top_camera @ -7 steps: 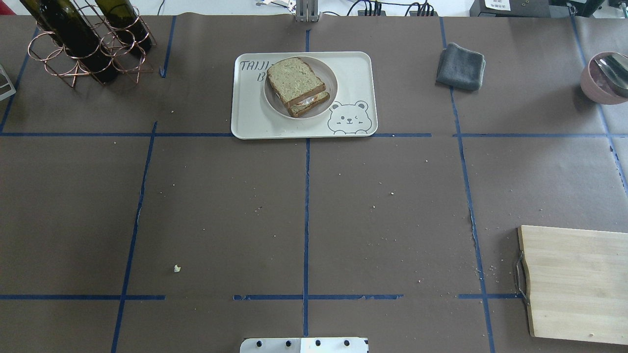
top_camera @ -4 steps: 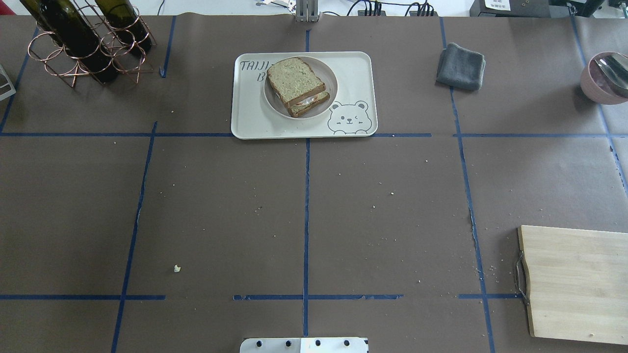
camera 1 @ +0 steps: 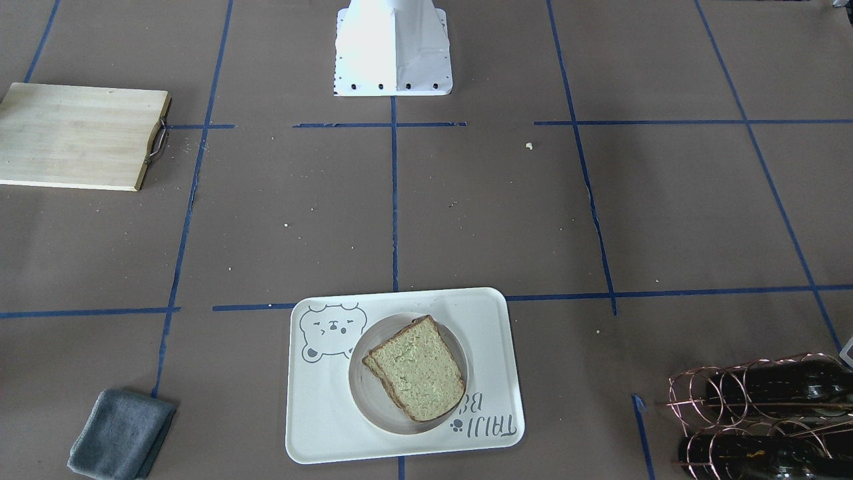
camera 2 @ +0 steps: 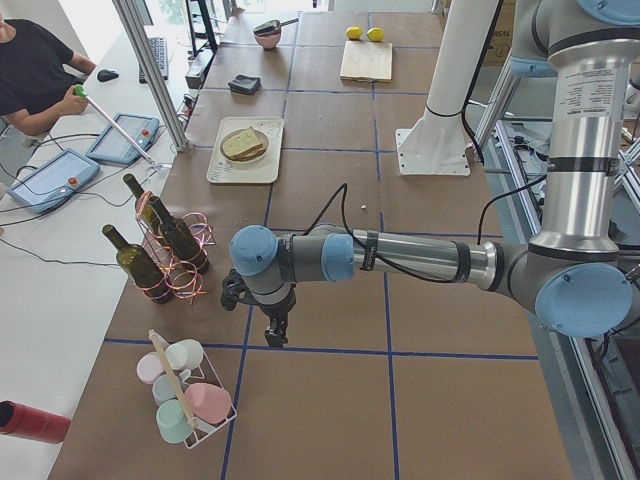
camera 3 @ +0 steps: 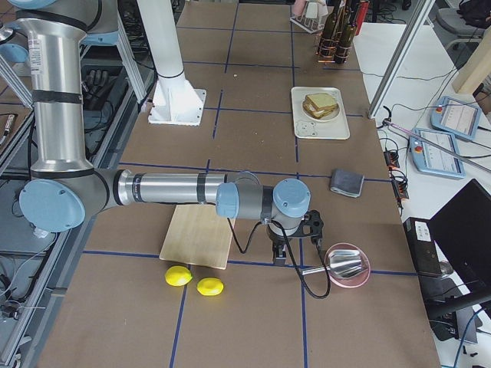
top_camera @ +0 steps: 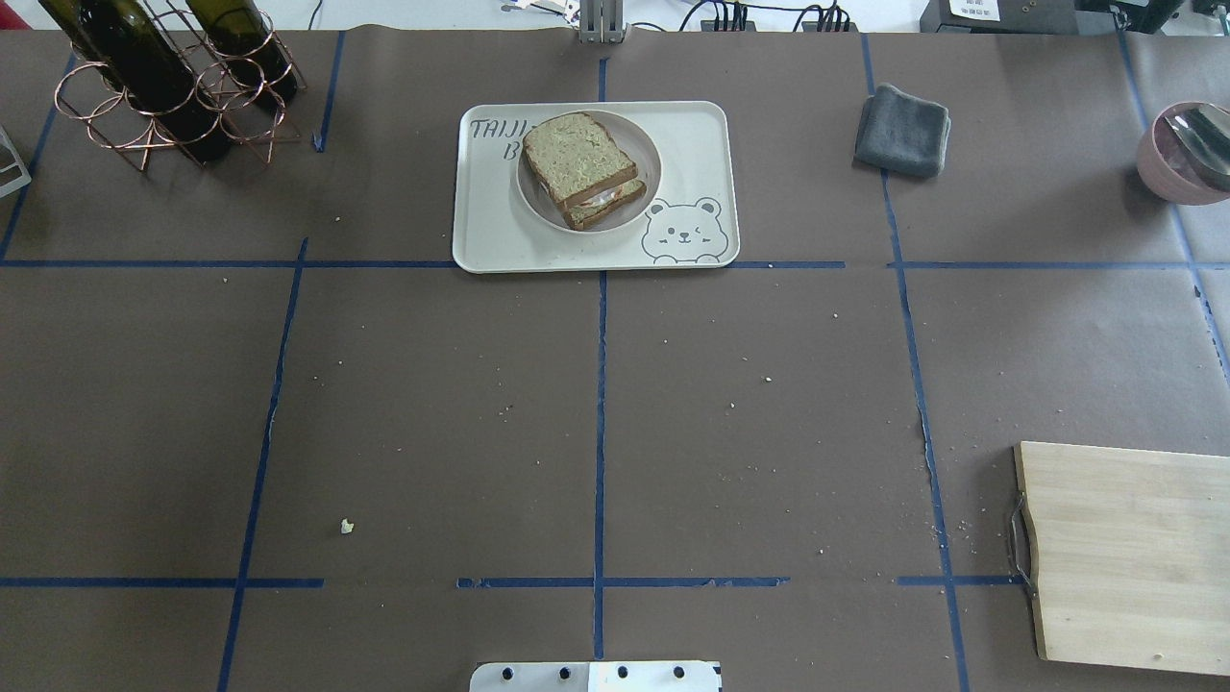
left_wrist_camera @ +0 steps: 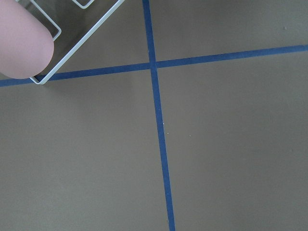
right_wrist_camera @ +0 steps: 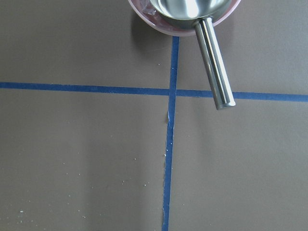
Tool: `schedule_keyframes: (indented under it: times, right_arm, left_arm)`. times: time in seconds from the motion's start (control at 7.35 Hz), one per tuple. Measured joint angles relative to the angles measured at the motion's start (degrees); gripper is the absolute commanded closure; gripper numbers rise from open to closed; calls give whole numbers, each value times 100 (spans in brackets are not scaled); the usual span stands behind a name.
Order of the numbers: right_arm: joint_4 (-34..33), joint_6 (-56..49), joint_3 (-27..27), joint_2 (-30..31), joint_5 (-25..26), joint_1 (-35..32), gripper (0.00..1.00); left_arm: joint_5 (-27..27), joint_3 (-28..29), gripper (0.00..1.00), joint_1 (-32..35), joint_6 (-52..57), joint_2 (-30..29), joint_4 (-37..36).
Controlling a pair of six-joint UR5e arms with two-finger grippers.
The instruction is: Make sandwich and place on tray
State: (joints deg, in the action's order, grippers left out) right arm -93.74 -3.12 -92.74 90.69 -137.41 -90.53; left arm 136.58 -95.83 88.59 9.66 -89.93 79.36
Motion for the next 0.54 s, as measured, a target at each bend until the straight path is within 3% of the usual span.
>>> schedule_keyframes:
  times: [0.54]
  right_arm:
    - [5, -10, -17, 170, -21, -108, 0]
  left_arm:
    - [0, -10, 0, 9, -7, 2, 0]
